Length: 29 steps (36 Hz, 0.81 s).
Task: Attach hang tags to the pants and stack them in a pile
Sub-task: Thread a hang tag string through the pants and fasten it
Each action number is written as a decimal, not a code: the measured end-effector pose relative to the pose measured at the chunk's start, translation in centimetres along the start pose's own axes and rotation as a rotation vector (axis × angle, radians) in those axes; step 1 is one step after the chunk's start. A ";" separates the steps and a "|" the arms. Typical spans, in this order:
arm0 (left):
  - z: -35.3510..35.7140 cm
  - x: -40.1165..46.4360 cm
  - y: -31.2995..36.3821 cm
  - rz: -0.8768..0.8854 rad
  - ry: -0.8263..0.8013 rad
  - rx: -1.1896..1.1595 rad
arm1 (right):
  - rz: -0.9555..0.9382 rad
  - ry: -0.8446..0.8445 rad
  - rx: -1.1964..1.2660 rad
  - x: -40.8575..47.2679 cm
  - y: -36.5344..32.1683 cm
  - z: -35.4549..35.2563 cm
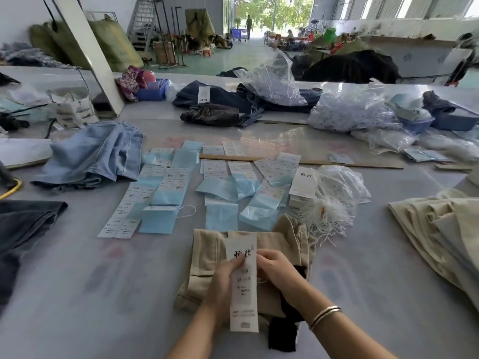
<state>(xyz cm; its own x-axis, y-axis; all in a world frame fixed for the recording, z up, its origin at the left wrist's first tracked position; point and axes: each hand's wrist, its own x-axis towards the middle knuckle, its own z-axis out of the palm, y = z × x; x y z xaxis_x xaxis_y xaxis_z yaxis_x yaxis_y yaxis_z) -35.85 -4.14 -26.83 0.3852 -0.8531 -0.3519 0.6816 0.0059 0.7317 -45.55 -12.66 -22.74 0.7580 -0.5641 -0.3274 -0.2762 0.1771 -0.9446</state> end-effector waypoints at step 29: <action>0.4 -0.6 2.0 -0.012 -0.102 0.558 | -0.089 -0.018 0.326 0.8 3.0 -0.7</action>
<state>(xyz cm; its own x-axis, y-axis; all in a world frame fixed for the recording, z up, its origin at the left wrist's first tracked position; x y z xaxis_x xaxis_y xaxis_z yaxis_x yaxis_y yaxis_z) -35.02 -3.82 -24.94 0.2987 -0.8976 -0.3242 0.2428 -0.2571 0.9354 -46.17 -13.20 -25.81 0.7816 -0.5753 -0.2412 -0.0073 0.3782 -0.9257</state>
